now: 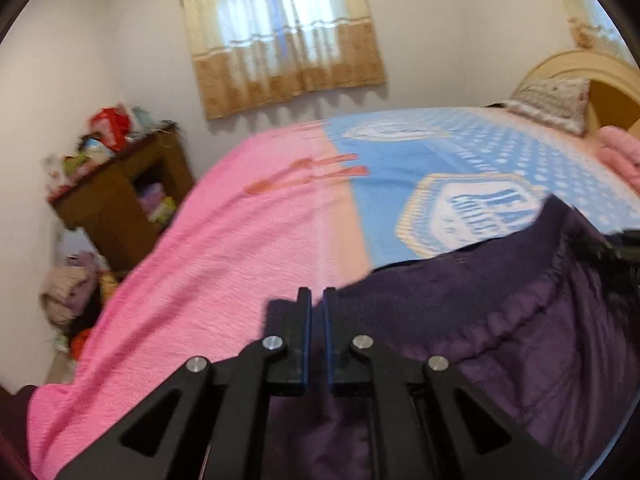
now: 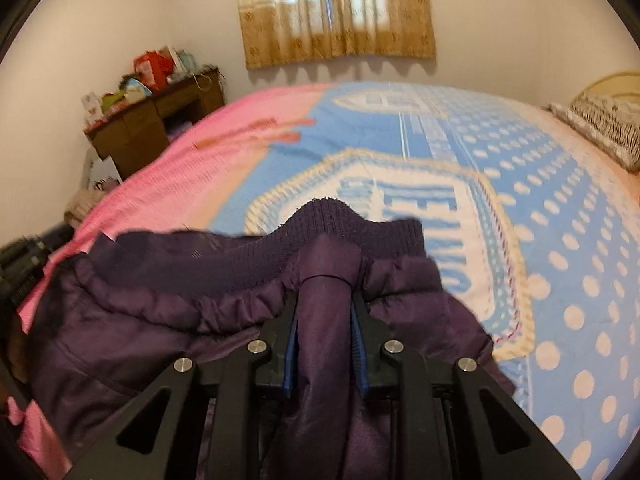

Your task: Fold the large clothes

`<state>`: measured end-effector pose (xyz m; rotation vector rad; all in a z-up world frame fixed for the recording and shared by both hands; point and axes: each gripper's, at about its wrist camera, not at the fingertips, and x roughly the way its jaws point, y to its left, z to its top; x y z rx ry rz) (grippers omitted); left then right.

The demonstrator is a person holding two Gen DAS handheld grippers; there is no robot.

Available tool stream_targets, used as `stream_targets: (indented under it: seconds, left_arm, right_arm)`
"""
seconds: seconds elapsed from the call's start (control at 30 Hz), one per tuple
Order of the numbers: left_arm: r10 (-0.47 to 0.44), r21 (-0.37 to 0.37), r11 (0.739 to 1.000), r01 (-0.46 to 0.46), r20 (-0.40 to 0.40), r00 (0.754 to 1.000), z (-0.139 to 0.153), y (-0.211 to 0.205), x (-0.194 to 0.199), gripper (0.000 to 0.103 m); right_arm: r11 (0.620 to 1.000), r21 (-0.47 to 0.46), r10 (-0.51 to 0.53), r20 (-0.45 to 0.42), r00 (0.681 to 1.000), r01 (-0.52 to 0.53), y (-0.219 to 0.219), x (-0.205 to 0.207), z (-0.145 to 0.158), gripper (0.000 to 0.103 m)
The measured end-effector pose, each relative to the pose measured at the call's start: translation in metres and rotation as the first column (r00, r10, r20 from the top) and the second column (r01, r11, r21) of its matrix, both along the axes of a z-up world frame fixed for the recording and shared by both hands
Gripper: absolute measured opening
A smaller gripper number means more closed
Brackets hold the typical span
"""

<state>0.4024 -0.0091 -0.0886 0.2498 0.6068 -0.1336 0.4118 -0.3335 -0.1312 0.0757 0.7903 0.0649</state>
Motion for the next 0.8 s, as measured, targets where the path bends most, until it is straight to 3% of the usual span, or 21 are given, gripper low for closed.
stream_targets:
  seconds: [0.1,0.23,0.4,0.6,0.8]
  left_arm:
    - [0.049,0.029,0.998,-0.049,-0.022,0.999,-0.012,-0.003,0.021,0.009]
    - [0.108,0.16,0.982,-0.104,-0.015,0.994,-0.047,-0.02,0.042,0.009]
    - [0.111,0.194,0.976,-0.098,-0.059,0.992,-0.063,-0.024,0.052,0.005]
    - [0.118,0.207,0.974,-0.092,-0.114,0.987,-0.072,-0.025,0.055,0.005]
    - [0.127,0.249,0.964,-0.095,-0.116,0.985,-0.077,-0.029,0.055,0.005]
  right_arm:
    - [0.999,0.021,-0.025,-0.016,1.0,0.025,-0.008,0.009,-0.012,0.023]
    - [0.998,0.055,-0.032,-0.055,0.998,0.035,-0.016,0.019,-0.025,0.024]
    - [0.989,0.146,0.0,-0.079,0.997,0.012,-0.028,0.022,-0.04,0.025]
    - [0.998,0.068,0.007,-0.09,0.996,-0.001,-0.015,0.025,-0.041,0.026]
    - [1.0,0.029,0.007,-0.09,0.996,-0.005,-0.01,0.026,-0.041,0.026]
